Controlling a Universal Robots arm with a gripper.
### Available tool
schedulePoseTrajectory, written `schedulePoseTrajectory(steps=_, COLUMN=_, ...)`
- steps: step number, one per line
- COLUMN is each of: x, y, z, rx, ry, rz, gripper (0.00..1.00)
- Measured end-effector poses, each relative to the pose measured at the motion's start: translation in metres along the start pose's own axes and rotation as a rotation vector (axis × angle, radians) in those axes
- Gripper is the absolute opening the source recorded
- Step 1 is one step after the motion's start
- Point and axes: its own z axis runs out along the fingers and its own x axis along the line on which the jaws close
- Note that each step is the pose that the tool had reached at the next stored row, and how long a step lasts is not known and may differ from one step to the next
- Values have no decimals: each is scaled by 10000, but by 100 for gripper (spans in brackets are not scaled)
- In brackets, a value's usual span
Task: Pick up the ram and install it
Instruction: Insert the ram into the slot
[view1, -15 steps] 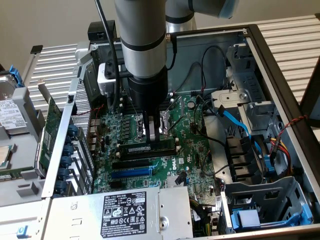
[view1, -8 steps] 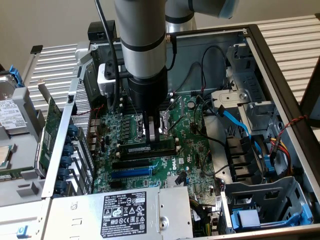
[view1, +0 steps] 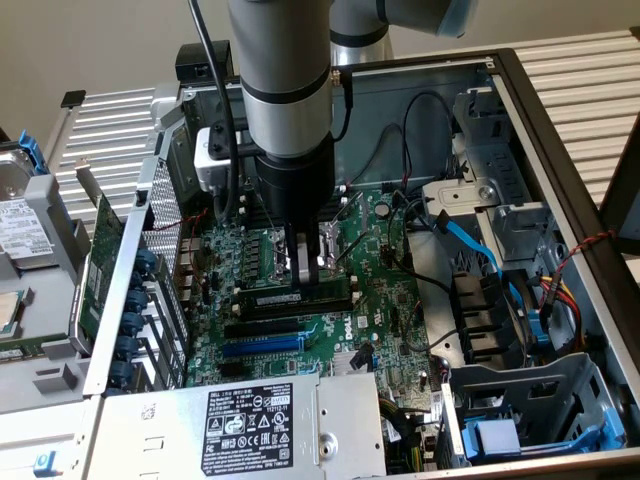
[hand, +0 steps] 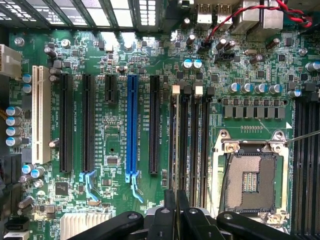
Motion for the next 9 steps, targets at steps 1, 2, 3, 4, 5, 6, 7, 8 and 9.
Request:
schedulePoseTrajectory(steps=1, x=0, y=0, z=0, rx=2, ry=0, rz=0, gripper=21)
schedulePoseTrajectory(steps=2, x=0, y=0, z=0, rx=1, ry=0, rz=0, gripper=21)
schedulePoseTrajectory(steps=3, x=0, y=0, z=0, rx=2, ry=0, rz=0, gripper=27)
schedulePoseTrajectory(steps=4, x=0, y=0, z=0, rx=2, ry=0, rz=0, gripper=27)
schedulePoseTrajectory(steps=5, x=0, y=0, z=0, rx=2, ry=0, rz=-1, gripper=33)
schedulePoseTrajectory(steps=6, x=1, y=0, z=-5, rx=1, ry=1, rz=-1, gripper=33)
schedulePoseTrajectory(steps=7, x=0, y=0, z=-12, rx=0, ry=1, rz=-1, gripper=33)
schedulePoseTrajectory(steps=8, x=-1, y=-1, z=-21, rx=2, ry=0, rz=-1, gripper=33)
schedulePoseTrajectory(steps=9, x=-1, y=-1, z=-34, rx=1, ry=1, rz=-1, gripper=33)
